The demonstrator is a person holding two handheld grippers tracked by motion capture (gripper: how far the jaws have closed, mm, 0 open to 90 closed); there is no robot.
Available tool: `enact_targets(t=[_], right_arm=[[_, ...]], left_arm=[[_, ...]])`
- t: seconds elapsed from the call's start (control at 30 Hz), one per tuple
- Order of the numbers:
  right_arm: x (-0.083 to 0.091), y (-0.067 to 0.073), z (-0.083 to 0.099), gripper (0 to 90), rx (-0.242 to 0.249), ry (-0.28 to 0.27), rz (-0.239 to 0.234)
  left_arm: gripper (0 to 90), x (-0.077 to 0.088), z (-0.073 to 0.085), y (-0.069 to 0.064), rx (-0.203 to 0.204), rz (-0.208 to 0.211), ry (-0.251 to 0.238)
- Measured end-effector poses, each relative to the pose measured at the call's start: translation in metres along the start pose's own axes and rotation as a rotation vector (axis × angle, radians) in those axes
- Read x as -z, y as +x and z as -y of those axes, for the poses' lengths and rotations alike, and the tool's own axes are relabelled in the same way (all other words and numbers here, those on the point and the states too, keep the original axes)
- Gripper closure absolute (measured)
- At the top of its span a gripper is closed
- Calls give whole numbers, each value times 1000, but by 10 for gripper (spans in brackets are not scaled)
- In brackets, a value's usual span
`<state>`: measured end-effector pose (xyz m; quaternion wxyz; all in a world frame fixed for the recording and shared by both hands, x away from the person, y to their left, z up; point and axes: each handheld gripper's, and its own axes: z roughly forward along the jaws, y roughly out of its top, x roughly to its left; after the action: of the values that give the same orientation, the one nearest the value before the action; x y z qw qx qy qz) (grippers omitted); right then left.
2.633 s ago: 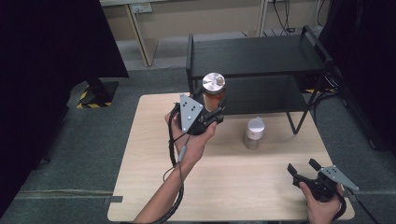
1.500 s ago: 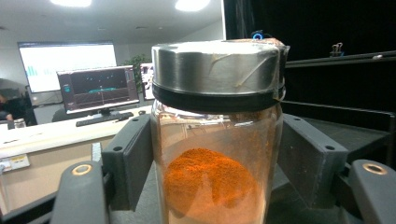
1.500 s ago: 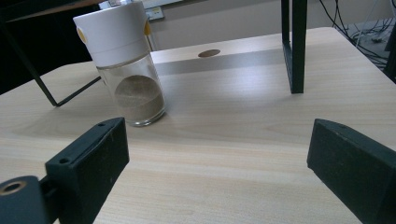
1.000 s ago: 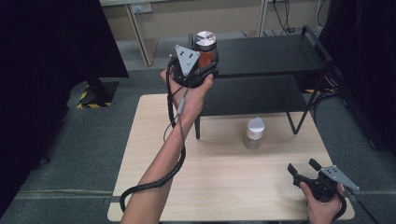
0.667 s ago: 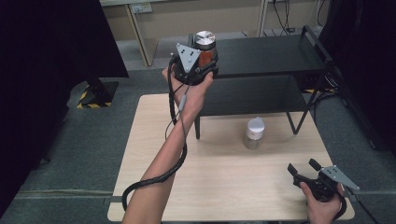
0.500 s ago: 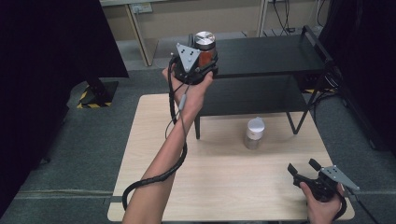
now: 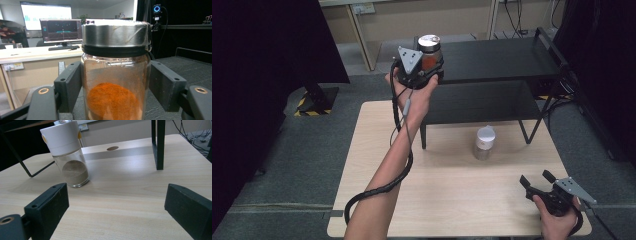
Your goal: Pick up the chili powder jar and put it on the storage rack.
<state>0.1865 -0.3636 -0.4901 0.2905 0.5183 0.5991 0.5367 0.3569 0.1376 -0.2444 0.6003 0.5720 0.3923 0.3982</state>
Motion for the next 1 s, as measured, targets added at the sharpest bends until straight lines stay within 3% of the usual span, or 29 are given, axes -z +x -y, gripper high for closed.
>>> enact_targets(t=[0.1,0.3,0.43,1.0], right_arm=[[0,0,0,56,2,0,1],[0,0,0,55,0,1,0],[0,1,0,54,4,3,2],[0,2,0,53,10,3,5]], left_arm=[[283,0,0,2,18,10,-3],[158,6,1,-1,4,2,-35],[143,14,2,-5,6,-14,-51],[137,42,11,-11,-15,-1,-82]])
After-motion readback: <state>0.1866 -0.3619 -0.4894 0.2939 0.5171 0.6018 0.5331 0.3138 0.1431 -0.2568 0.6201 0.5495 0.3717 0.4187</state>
